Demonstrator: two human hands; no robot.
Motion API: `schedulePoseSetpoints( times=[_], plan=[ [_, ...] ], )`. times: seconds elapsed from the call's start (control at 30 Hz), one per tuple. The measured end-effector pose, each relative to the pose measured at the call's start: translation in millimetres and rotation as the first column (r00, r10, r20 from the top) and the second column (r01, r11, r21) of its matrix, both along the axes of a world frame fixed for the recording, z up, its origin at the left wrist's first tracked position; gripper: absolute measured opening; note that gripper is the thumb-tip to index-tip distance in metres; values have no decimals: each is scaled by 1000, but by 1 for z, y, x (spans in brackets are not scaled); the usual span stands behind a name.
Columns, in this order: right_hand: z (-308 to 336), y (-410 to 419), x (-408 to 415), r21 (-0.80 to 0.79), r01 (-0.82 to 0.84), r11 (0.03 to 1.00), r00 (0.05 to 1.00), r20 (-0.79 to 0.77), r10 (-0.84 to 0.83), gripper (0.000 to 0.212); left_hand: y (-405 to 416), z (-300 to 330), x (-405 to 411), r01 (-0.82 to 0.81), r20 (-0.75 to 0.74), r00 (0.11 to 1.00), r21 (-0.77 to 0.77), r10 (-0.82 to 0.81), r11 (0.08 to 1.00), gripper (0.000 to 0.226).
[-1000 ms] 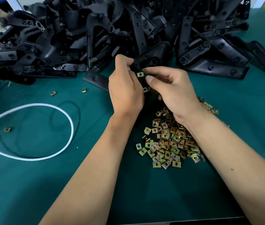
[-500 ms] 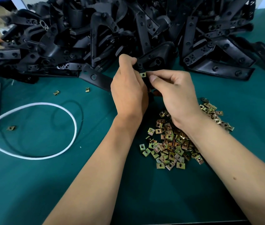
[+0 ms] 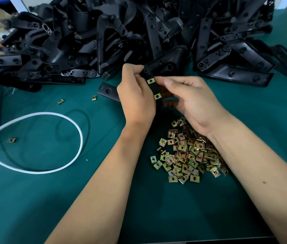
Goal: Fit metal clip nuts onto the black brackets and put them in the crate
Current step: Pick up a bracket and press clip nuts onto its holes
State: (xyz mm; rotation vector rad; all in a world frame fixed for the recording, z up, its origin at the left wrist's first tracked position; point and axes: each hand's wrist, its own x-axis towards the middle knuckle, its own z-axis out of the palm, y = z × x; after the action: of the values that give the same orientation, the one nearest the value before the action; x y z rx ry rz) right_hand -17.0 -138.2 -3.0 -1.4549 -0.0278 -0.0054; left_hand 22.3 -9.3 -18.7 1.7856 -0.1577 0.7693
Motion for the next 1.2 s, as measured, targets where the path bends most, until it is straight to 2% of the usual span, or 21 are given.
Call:
schedulePoseSetpoints(
  times=[0.07, 0.13, 0.3, 0.6, 0.73, 0.87, 0.93, 1.0, 1.07, 1.1, 1.2],
  plan=[
    [-1, 2, 0, -31, 74, 997, 997, -17, -74, 23, 0, -1, 1, 9, 22, 1000, -11, -9, 1000, 23],
    [-4, 3, 0, -133, 139, 981, 990, -2, -140, 20, 0, -2, 1, 7, 43, 999, -9, -7, 1000, 23],
    [-4, 1, -1, -279, 122, 953, 992, 75, -105, 11, 1, -2, 2, -18, 69, 997, -1, 18, 1000, 24],
    [0, 7, -5, -295, 26, 955, 999, -36, -39, 11, -3, 2, -7, -98, 92, 991, 30, 95, 995, 27],
    [7, 10, -7, -313, 1, 950, 1000, -26, -9, 11, -2, 9, -13, -155, 123, 981, 20, 151, 988, 28],
    [20, 0, -13, -376, 78, 923, 997, 28, -73, 13, -13, 22, -21, -117, 72, 991, 98, 110, 988, 28],
    [28, -13, -20, -282, 174, 943, 985, 69, -161, 17, -32, 32, -25, -4, -4, 1000, 102, 4, 995, 27],
    [35, -29, -29, -163, 254, 953, 967, 76, -244, 20, -62, 42, -33, 178, -103, 978, -30, -180, 984, 22],
    [43, -54, -43, -59, 326, 943, 945, 56, -323, 25, -104, 54, -50, 348, -104, 925, -158, -366, 924, 22],
    [47, -71, -53, 7, 356, 934, 933, 44, -356, 27, -125, 59, -62, 408, -66, 906, -122, -417, 905, 20],
    [56, -126, -92, 185, 463, 867, 878, 35, -477, 31, -187, 69, -94, 491, 50, 862, 161, -504, 856, 21]
  ],
)
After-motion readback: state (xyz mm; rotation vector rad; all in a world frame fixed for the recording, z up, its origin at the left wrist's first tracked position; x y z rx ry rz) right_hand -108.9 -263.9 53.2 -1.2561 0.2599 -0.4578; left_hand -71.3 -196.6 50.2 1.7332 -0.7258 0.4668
